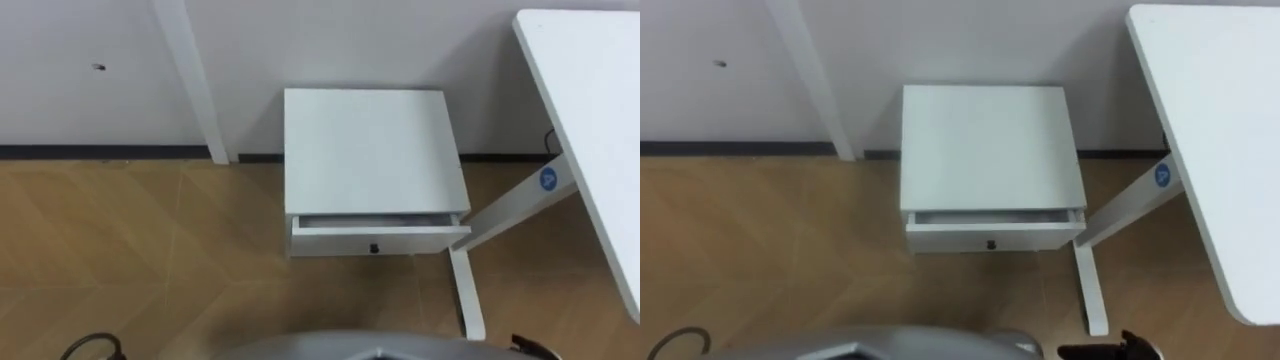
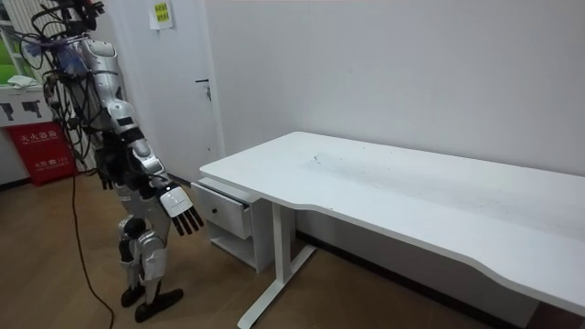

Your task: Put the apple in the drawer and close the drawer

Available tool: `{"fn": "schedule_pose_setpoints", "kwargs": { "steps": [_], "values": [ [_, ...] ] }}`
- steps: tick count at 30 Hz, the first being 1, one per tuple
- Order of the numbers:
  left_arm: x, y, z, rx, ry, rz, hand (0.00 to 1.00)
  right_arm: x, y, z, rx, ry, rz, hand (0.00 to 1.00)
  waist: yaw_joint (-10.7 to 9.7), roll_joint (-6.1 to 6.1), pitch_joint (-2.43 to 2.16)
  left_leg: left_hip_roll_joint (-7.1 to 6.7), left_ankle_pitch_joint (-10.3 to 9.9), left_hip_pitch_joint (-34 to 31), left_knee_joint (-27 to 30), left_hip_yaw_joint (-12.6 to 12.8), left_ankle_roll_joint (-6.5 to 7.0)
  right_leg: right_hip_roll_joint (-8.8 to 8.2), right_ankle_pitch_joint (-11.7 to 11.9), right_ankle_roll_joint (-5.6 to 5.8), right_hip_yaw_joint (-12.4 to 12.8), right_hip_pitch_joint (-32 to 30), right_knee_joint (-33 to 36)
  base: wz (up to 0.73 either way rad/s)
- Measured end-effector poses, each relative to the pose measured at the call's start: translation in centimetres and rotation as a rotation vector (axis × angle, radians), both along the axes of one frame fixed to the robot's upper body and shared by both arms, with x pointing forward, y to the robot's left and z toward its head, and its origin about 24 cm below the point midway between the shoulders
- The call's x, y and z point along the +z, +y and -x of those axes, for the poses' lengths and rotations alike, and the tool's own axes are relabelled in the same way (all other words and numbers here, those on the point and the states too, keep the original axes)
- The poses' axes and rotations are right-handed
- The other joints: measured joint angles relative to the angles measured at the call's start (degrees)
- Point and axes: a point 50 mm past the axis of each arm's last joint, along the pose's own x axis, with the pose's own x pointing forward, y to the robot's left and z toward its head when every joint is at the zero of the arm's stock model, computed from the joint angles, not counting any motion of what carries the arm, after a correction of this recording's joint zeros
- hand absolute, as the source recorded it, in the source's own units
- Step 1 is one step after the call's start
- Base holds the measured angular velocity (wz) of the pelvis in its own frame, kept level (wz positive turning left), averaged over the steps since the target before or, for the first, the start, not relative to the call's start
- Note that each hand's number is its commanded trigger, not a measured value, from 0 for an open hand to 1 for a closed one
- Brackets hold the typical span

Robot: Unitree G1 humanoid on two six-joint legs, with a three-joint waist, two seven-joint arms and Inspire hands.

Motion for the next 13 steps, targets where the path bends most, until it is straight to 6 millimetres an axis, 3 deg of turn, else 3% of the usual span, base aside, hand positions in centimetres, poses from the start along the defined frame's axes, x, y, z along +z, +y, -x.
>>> {"fn": "schedule_pose_setpoints", "kwargs": {
  "steps": [1, 13],
  "values": [
    [-0.01, -0.04, -0.08, -0.001, -0.003, 0.0, 0.0, -0.02, 0.05, 0.05, -0.003, 0.0, -0.004, 0.0, -0.1, -0.09, 0.17, -0.07, 0.1, 0.5, -0.4, -0.4, -0.08, 0.09, -0.2, -0.31, 0.0, 0.2, -0.2, 0.07],
    [-0.26, -0.86, -0.37, 0.003, -0.039, 0.026, 0.0, -0.33, 0.87, 0.4, 0.009, 0.017, -0.041, 0.0, 0.0, -0.91, 0.33, -0.12, 0.3, 0.6, -1.0, -1.7, -0.42, 0.44, -0.3, -0.58, 0.3, 0.8, -0.8, 0.03]
  ]
}}
